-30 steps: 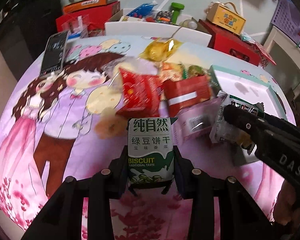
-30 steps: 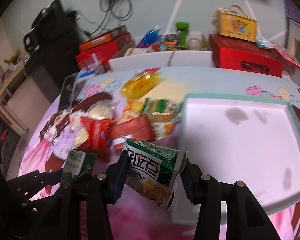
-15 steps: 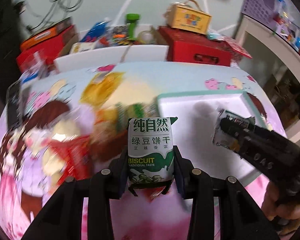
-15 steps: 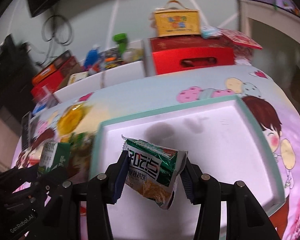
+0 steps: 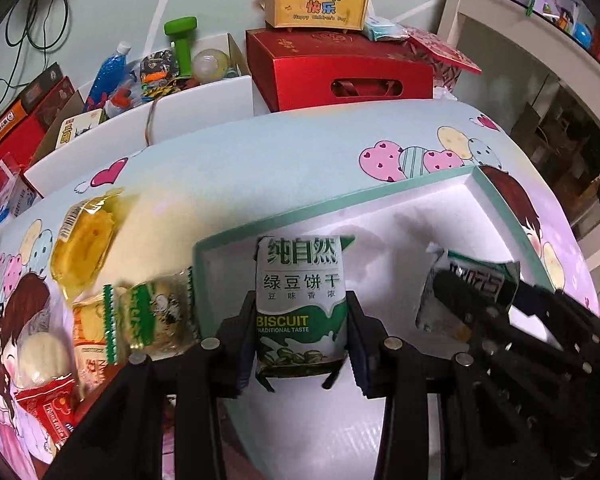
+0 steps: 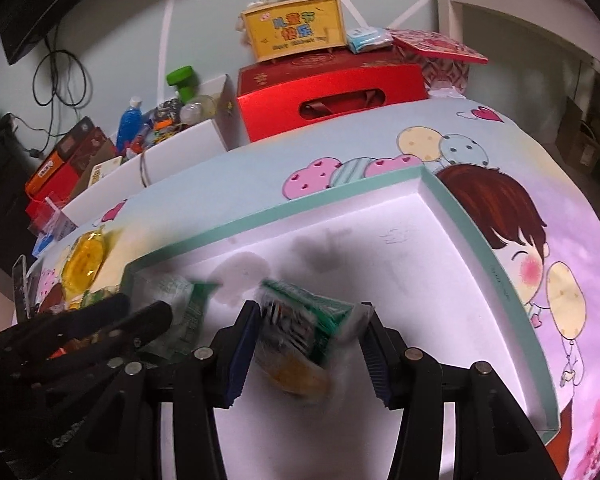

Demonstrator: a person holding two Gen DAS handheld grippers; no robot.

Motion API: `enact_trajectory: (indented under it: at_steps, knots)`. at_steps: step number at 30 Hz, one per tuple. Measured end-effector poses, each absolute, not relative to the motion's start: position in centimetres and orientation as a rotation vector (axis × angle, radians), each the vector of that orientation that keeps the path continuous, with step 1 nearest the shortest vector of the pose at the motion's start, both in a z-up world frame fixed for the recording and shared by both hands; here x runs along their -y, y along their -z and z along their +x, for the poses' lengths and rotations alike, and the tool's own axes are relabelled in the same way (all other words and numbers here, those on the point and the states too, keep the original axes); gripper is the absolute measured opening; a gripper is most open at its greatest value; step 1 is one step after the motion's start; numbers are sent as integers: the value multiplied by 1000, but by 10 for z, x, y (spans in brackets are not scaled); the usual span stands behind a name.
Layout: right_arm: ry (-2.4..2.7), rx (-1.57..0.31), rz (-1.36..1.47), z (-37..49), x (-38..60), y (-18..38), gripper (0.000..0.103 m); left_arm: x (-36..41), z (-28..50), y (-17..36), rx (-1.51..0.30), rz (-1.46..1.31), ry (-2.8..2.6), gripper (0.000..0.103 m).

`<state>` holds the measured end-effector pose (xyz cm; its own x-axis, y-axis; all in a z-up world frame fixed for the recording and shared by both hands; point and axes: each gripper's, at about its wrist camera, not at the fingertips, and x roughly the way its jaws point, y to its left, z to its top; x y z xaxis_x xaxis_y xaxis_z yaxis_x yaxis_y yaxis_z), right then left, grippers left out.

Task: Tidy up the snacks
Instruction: 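Carry the carton and bag into the white tray and open both tools, then lift both open tools out of the tray toward the snack pile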

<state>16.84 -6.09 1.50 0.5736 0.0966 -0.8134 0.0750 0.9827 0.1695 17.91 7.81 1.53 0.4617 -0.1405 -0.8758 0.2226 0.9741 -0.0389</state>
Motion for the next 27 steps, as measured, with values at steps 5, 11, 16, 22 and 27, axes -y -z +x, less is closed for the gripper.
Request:
enact_trajectory:
  at_steps: [5, 11, 16, 22, 27]
  knots:
    - [1, -960, 190, 164, 64, -21, 54, -84, 178, -21, -1061, 73, 182, 63]
    - [5, -945, 150, 156, 59, -32, 64, -95, 169, -34, -1038, 33, 162, 74]
    - [43, -951, 122, 155, 60, -33, 69, -104, 165, -36, -1030, 25, 119, 83]
    - [66, -957, 108, 157, 61, -28, 84, -115, 165, -29, -1025, 58, 40, 91]
    - [96, -962, 108, 157, 64, -27, 101, -124, 163, -26, -1014, 51, 3, 95]
